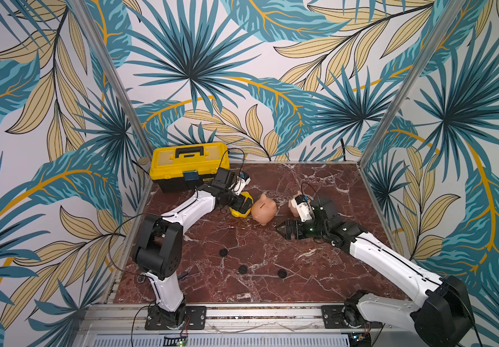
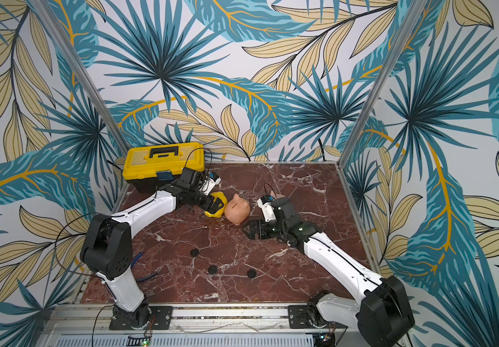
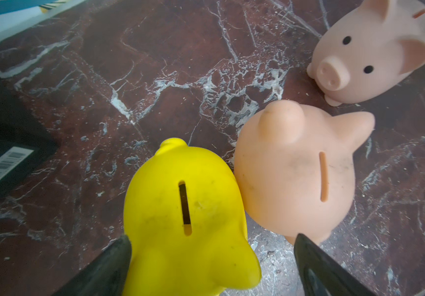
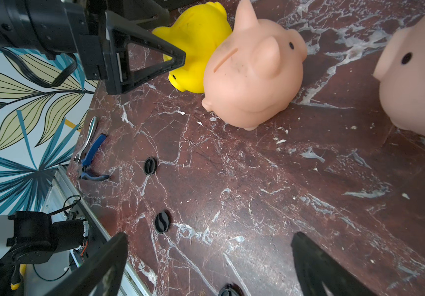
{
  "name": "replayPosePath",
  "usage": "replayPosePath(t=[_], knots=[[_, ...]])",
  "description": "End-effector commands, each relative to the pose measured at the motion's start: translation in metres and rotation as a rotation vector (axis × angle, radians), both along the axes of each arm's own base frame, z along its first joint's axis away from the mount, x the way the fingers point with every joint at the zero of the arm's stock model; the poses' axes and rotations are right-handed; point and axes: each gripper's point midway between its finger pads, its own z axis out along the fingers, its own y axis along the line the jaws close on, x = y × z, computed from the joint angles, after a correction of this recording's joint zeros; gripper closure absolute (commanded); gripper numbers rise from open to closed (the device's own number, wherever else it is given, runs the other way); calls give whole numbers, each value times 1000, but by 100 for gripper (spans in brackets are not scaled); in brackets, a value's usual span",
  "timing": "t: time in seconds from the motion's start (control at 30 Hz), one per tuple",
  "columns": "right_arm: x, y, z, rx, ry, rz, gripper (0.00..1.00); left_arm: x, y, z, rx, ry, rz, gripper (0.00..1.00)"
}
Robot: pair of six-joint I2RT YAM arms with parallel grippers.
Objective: Close piggy banks
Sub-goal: Turn over the piggy bank at the center of the board.
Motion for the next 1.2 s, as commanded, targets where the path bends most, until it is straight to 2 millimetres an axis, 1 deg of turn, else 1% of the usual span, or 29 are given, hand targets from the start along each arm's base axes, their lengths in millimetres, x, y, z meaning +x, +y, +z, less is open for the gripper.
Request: replayPosePath(t=[0.0, 0.07, 0.17, 0.3, 0.4, 0.6, 0.87, 1.0, 1.17], knots=[[1, 0, 0, -22, 3, 1, 1, -3, 15, -9, 34, 31, 142, 0], [1, 0, -1, -27, 5, 2, 1, -5, 11, -10, 0, 60, 173, 0], [2, -1, -2, -39, 8, -2, 1, -11, 5, -16, 1, 77, 169, 1], [2, -2, -1, -41, 14, -4, 1, -14, 7, -27, 15, 103, 187, 0], [2, -2, 0, -42, 16, -5, 1, -18, 7, -31, 14, 117, 193, 1], [2, -3, 1, -42, 19, -13, 0, -16, 12, -31, 38, 101, 212, 0], [3, -5, -5, -44, 32, -38, 1, -9, 11, -36, 30, 105, 253, 1], [4, -5, -6, -48, 33, -44, 1, -9, 11, -34, 32, 95, 258, 0], [6, -5, -9, -51, 25, -48, 1, -9, 8, -31, 21, 77, 244, 9]])
